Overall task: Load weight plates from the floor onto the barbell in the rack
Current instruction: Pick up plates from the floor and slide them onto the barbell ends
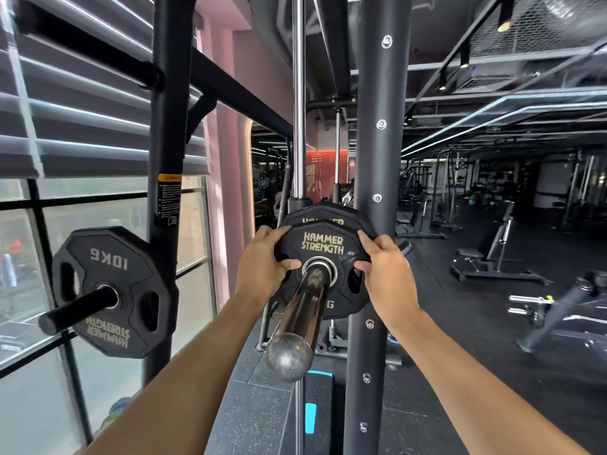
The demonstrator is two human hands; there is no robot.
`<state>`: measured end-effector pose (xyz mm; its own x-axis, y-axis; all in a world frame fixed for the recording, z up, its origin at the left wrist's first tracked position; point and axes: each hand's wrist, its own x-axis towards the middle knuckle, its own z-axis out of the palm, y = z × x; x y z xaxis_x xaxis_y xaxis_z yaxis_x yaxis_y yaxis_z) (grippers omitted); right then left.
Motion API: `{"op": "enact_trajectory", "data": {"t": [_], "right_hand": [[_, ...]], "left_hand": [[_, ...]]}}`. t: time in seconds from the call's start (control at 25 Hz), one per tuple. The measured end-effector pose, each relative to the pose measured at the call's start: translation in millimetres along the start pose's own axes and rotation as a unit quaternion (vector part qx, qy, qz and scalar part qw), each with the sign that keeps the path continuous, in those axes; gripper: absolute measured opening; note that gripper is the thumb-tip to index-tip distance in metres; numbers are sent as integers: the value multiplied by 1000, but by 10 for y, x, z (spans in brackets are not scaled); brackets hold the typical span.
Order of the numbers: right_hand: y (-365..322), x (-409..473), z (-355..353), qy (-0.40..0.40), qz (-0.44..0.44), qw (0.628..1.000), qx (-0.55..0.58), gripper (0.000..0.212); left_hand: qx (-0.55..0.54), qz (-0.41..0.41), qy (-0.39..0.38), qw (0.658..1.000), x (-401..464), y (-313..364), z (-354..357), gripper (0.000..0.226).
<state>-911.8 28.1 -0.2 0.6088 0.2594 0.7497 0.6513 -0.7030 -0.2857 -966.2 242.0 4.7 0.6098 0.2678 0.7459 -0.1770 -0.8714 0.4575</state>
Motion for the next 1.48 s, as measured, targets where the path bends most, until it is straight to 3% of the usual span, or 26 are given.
{"op": "enact_trajectory", "data": {"t": [0.32, 0.6, 0.84, 1.04, 1.2, 1.32, 1.4, 1.48], "right_hand": [[135, 75, 263, 47, -22, 999, 4, 58], [103, 155, 222, 26, -48, 998, -13, 66], [189, 136, 142, 19, 4, 998, 65, 47], [222, 25, 205, 67, 28, 994, 78, 41], [198, 24, 268, 74, 48, 994, 66, 38], [185, 30, 251, 54, 69, 987, 132, 37], [207, 40, 239, 44, 83, 980, 177, 34], [243, 41, 225, 14, 120, 963, 242, 45]], "left_hand": [[-45, -2, 16, 999, 118, -226, 256, 74], [-87, -26, 30, 995, 78, -232, 274, 72], [-79, -23, 10, 997, 50, -295, 199, 80], [-62, -41, 37, 997, -17, -358, 214, 63], [-97, -66, 11, 993, -23, -388, 229, 62], [-134, -65, 6, 989, -36, -421, 231, 61], [-212, -101, -22, 972, -36, -405, 221, 63], [-295, -132, -72, 944, -21, -417, 201, 68]]}}
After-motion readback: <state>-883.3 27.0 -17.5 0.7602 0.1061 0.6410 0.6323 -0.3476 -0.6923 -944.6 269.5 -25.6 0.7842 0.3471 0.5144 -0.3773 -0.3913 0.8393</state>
